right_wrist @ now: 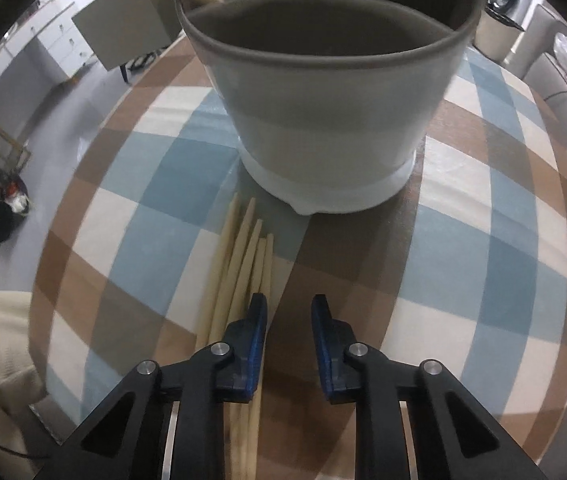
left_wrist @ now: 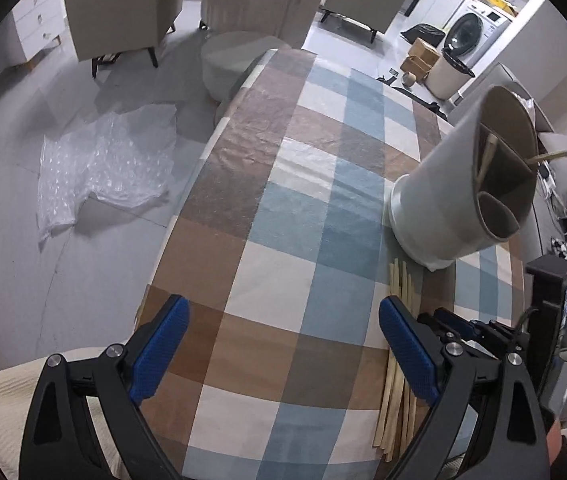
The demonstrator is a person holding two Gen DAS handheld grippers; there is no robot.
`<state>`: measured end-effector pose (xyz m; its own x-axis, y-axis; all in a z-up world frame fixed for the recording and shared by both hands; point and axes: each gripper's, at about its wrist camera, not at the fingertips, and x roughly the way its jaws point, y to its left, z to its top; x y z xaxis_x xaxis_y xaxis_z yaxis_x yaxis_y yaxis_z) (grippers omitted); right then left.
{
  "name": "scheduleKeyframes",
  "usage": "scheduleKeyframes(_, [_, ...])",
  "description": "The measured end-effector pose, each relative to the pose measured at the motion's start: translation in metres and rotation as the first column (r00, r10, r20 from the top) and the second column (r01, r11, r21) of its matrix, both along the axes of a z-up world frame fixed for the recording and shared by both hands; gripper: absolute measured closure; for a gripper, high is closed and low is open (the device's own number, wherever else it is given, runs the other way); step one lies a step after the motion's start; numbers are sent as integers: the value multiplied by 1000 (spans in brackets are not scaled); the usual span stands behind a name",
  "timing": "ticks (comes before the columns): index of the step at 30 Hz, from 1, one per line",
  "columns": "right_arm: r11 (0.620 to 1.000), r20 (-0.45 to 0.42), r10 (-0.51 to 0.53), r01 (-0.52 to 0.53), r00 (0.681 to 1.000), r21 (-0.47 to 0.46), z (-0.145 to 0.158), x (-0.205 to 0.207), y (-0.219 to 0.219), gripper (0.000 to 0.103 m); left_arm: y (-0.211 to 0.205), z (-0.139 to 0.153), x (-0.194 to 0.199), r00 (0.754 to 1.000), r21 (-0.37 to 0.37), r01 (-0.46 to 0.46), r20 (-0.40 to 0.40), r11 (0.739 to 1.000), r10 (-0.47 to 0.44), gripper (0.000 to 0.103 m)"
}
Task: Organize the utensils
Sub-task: 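Close the right tool on another chopstick while the left tool approaches the bundle, then close the left tool on another chopstick while the right tool holds its chopstick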
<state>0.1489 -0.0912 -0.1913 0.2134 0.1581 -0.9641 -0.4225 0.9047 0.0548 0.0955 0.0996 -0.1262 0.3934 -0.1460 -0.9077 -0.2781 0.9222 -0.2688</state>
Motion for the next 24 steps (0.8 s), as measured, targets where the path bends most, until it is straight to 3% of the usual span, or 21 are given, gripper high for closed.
scheduleKeyframes(14, [995, 32, 59, -56, 998, -86, -1, 2, 25, 83, 18, -7, 2, 999, -28, -39, -34, 999, 38, 10])
scheduleKeyframes(17, [994, 41, 73, -69, 996, -89, 0, 6, 30, 88, 19, -9, 3, 998, -19, -39, -41, 999, 38, 10])
scheduleKeyframes(19, [994, 38, 81, -78, 996, -70, 1, 4, 30, 99, 20, -11, 3, 998, -13, -41, -46, 999, 40, 10])
scheduleKeyframes(24, [998, 65, 62, -61, 996, -25, 12, -4, 19, 99, 17, -20, 6, 997, -15, -33, -74, 999, 32, 10])
